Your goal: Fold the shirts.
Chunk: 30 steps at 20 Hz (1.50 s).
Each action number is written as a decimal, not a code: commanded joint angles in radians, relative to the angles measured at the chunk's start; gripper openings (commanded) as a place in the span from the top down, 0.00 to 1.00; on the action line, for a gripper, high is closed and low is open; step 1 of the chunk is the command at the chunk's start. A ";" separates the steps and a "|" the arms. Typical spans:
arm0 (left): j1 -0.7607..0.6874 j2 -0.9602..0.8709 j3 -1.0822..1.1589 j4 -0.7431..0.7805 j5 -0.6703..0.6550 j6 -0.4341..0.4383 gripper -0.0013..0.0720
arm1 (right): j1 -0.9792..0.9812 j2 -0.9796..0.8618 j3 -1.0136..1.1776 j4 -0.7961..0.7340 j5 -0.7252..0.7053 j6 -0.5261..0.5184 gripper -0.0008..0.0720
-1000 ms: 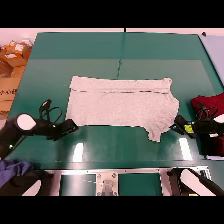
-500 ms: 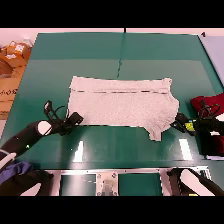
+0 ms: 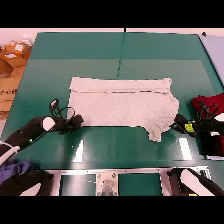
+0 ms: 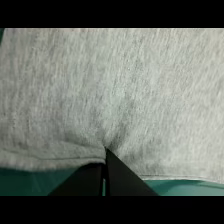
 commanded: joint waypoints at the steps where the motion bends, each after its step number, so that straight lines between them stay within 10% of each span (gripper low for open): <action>1: 0.083 0.015 0.068 0.158 -0.259 0.044 0.95 | 0.001 0.003 0.006 -0.051 0.081 0.014 0.97; 12: 0.162 0.012 0.254 0.153 -0.529 0.346 0.95 | 0.017 0.074 0.216 -0.050 0.297 0.061 0.98; 19: 0.162 -0.033 0.460 0.158 -0.359 0.378 0.95 | 0.137 -0.110 0.419 0.165 0.174 0.058 0.97; 30: 0.162 -0.587 0.896 0.197 -0.311 0.322 0.95 | 0.145 -0.686 0.830 0.267 0.068 0.031 0.97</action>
